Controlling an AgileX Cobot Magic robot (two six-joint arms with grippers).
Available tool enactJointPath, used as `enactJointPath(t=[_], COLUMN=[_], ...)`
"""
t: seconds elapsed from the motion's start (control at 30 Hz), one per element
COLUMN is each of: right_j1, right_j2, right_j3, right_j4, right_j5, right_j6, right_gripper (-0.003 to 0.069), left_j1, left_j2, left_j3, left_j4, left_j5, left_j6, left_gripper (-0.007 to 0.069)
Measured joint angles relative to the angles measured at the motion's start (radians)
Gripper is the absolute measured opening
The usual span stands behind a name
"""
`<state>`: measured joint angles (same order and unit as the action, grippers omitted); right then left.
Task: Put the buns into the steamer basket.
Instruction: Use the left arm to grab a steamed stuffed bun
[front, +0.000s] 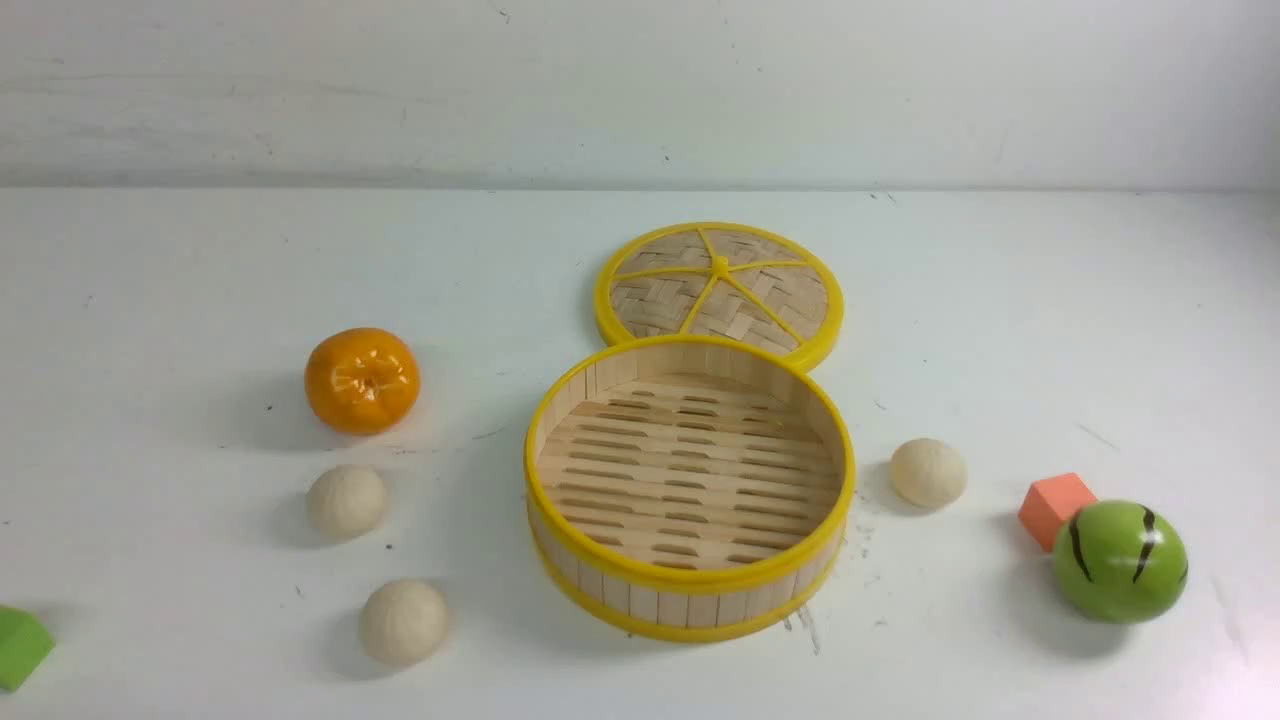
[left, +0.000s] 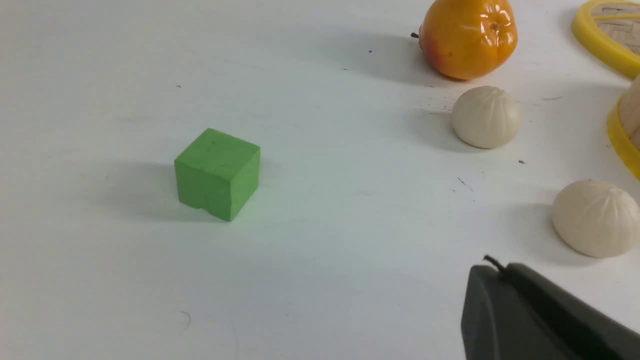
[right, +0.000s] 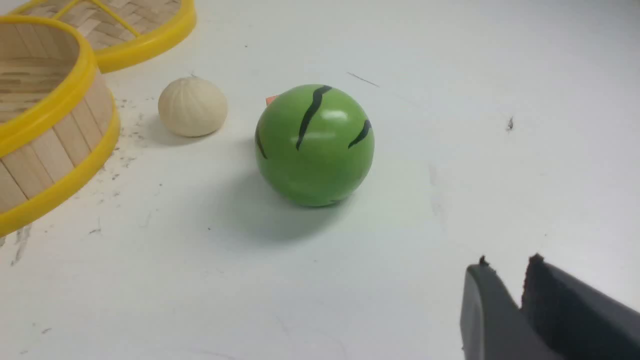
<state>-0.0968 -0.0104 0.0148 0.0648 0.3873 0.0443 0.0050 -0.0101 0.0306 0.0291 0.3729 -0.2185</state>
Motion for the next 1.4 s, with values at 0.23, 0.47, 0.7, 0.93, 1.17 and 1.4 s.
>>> enactJointPath(t=[0.23, 0.47, 0.7, 0.93, 1.17, 1.4], right_j1=[0.000, 0.000, 0.000, 0.000, 0.000, 0.000], right_j2=[0.000, 0.000, 0.000, 0.000, 0.000, 0.000], right_j3=[0.000, 0.000, 0.000, 0.000, 0.000, 0.000], right_j4=[0.000, 0.000, 0.000, 0.000, 0.000, 0.000], right_j5=[0.000, 0.000, 0.000, 0.000, 0.000, 0.000], right_j6=[0.000, 0.000, 0.000, 0.000, 0.000, 0.000], right_gripper=[0.0127, 0.0134, 0.0143, 0.0150, 0.0159, 0.0169], left_j1=[0.000, 0.000, 0.000, 0.000, 0.000, 0.000], left_j2=[0.000, 0.000, 0.000, 0.000, 0.000, 0.000], left_j3=[0.000, 0.000, 0.000, 0.000, 0.000, -0.029], left_j4=[0.000, 0.000, -0.006, -0.340, -0.776, -0.867], left_j5=[0.000, 0.000, 0.000, -0.031, -0.051, -0.035], left_j6=[0.000, 0.000, -0.001, -0.247, -0.507, -0.456], left_gripper=[-0.0005, -0.0001, 0.0001, 0.0008, 0.0018, 0.0022])
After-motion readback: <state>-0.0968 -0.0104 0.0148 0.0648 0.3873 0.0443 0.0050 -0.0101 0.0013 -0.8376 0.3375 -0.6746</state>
